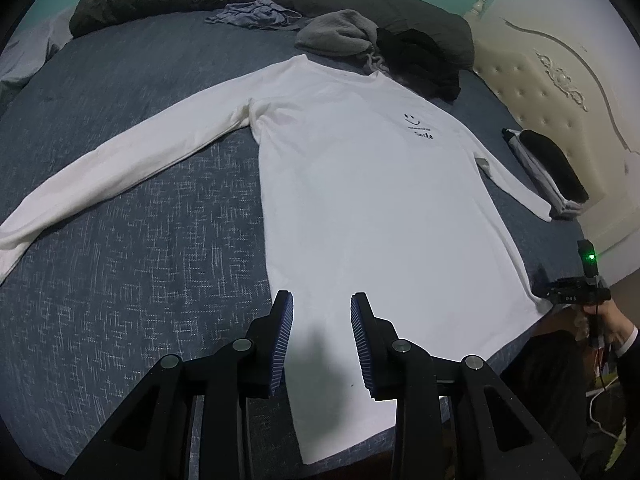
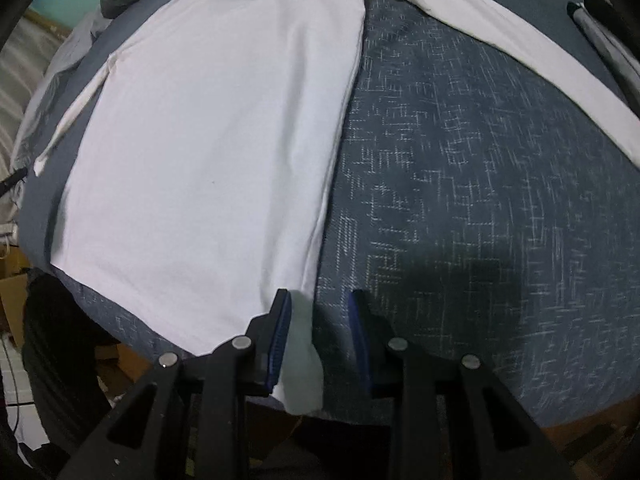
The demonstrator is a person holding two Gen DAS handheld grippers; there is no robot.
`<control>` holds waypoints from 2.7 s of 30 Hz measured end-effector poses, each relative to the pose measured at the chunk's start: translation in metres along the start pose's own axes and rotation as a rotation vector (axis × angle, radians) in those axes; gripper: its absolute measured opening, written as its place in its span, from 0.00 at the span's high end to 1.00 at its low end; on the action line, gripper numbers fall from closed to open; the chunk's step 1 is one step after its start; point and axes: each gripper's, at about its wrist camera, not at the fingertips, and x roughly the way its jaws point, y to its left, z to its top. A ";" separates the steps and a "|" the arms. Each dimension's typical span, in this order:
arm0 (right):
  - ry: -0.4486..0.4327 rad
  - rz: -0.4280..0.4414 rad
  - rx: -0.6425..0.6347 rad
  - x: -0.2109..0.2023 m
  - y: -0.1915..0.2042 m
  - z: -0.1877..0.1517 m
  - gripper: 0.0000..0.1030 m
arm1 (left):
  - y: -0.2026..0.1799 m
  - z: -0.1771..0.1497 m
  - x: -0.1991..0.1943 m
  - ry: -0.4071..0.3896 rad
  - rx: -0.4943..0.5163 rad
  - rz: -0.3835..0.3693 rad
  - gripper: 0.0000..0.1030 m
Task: Fold clothes
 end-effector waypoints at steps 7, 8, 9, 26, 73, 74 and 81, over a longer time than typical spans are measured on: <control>-0.022 0.043 -0.011 -0.001 0.002 -0.003 0.96 | -0.005 0.001 -0.002 -0.002 0.013 -0.005 0.68; -0.028 0.046 -0.009 -0.002 0.001 -0.003 0.98 | -0.005 0.002 -0.003 -0.003 0.014 -0.006 0.68; -0.037 0.050 -0.006 -0.005 0.000 -0.003 0.99 | -0.005 0.001 -0.003 -0.003 0.013 -0.006 0.68; -0.025 0.107 0.073 -0.019 -0.015 -0.020 0.69 | 0.002 -0.006 0.006 0.022 -0.003 -0.011 0.68; 0.008 0.092 0.065 -0.021 -0.027 -0.038 0.98 | 0.003 -0.061 0.097 0.279 0.051 0.076 0.18; 0.009 0.079 0.060 -0.022 -0.028 -0.038 0.98 | 0.004 -0.062 0.097 0.279 0.050 0.075 0.18; 0.043 0.100 0.107 -0.033 -0.039 -0.031 0.94 | 0.006 -0.066 0.092 0.279 0.048 0.068 0.18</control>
